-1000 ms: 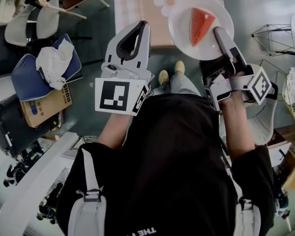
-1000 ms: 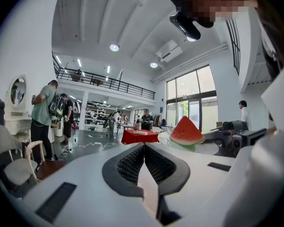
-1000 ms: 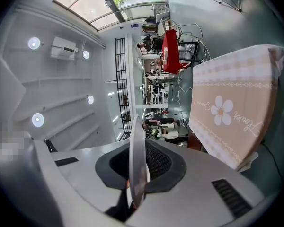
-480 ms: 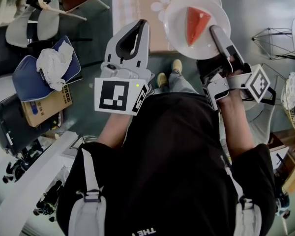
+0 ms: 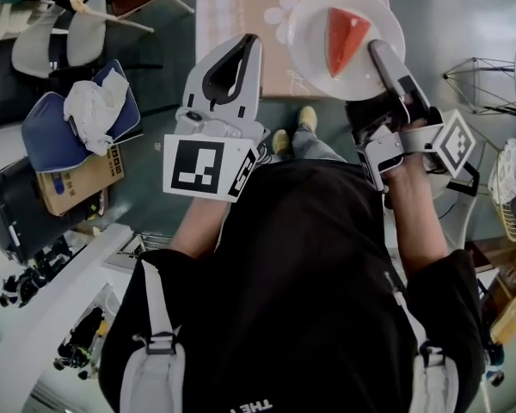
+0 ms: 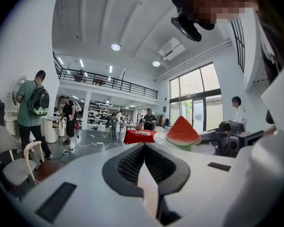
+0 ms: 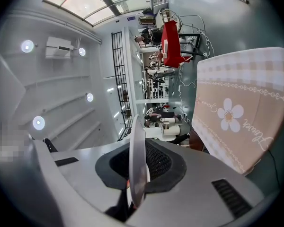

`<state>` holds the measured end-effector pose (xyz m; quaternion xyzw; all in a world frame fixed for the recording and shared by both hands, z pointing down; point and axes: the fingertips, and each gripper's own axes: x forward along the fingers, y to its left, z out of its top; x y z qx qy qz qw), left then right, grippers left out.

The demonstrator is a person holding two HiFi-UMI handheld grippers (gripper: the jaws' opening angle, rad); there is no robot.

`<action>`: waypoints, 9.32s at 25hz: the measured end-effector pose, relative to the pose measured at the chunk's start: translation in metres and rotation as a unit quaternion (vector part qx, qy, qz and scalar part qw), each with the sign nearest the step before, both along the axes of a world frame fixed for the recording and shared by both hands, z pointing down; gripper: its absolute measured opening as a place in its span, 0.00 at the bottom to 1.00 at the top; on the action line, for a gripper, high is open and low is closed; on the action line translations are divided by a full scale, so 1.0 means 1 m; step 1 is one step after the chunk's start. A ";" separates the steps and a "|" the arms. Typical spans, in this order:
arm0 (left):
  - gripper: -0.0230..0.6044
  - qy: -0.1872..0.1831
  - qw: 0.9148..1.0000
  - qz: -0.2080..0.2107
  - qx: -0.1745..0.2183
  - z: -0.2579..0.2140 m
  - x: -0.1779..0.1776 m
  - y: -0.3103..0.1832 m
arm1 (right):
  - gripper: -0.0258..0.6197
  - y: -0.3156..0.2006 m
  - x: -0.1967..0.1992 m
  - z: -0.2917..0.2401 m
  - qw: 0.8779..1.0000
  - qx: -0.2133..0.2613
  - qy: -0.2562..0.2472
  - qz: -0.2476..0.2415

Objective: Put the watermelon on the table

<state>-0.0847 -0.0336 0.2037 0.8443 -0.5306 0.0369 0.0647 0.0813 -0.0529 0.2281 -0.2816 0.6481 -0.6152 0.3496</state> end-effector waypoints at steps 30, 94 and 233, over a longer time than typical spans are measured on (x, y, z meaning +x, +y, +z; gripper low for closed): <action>0.06 -0.019 1.000 -0.003 0.007 -0.008 0.041 -0.054 | 0.09 -0.055 0.035 0.005 1.000 0.011 -0.015 -0.024; 0.06 0.037 0.997 0.075 -0.004 0.008 -0.048 -0.168 | 0.09 -0.145 -0.053 0.009 0.999 0.011 0.013 0.040; 0.06 -0.002 0.982 0.039 -0.186 0.307 -0.022 -0.225 | 0.09 -0.184 -0.042 0.364 0.993 -0.071 0.044 -0.080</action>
